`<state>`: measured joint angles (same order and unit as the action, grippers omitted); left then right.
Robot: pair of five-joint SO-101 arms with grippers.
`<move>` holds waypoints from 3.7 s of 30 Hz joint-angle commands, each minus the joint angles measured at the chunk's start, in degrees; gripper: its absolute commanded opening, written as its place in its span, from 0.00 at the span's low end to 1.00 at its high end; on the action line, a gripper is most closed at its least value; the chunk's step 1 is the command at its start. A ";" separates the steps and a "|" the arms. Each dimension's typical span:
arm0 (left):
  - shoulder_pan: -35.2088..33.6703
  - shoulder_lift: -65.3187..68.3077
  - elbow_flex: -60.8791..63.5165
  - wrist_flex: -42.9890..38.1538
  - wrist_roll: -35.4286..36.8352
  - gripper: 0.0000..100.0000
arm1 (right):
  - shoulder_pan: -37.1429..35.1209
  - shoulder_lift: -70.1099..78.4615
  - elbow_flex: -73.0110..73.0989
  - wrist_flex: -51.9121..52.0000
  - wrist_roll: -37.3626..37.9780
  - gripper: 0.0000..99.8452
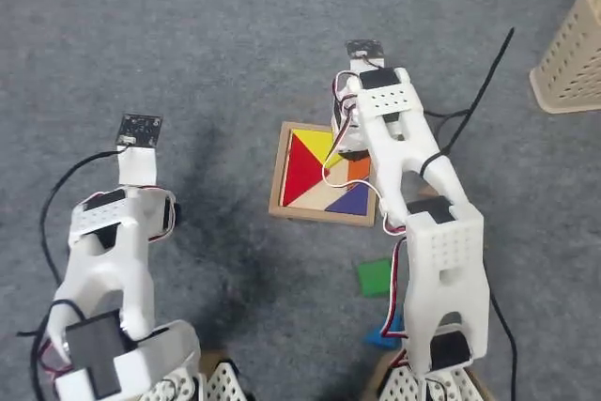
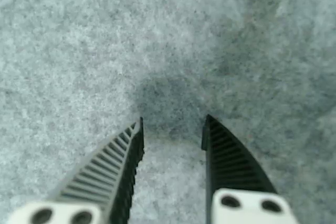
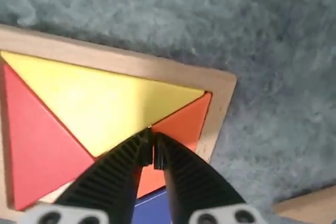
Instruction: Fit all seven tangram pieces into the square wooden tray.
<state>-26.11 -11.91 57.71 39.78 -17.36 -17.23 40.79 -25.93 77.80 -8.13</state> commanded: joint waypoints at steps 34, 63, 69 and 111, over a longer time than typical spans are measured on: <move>0.18 -3.08 -0.13 -0.97 -0.53 0.18 | -16.57 -1.98 -5.80 -1.54 13.54 0.04; 0.18 -3.08 -0.13 -0.97 -0.53 0.18 | 22.99 -9.27 12.13 1.80 7.65 0.17; 0.18 -3.08 -0.13 -0.97 -0.53 0.18 | 22.73 -6.20 10.37 3.56 2.99 0.17; 0.18 -3.08 -0.13 -0.97 -0.53 0.18 | -4.35 2.07 -21.54 16.40 13.80 0.01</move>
<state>-26.11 -11.91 57.71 39.78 -17.36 -21.71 43.52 -43.87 95.03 5.32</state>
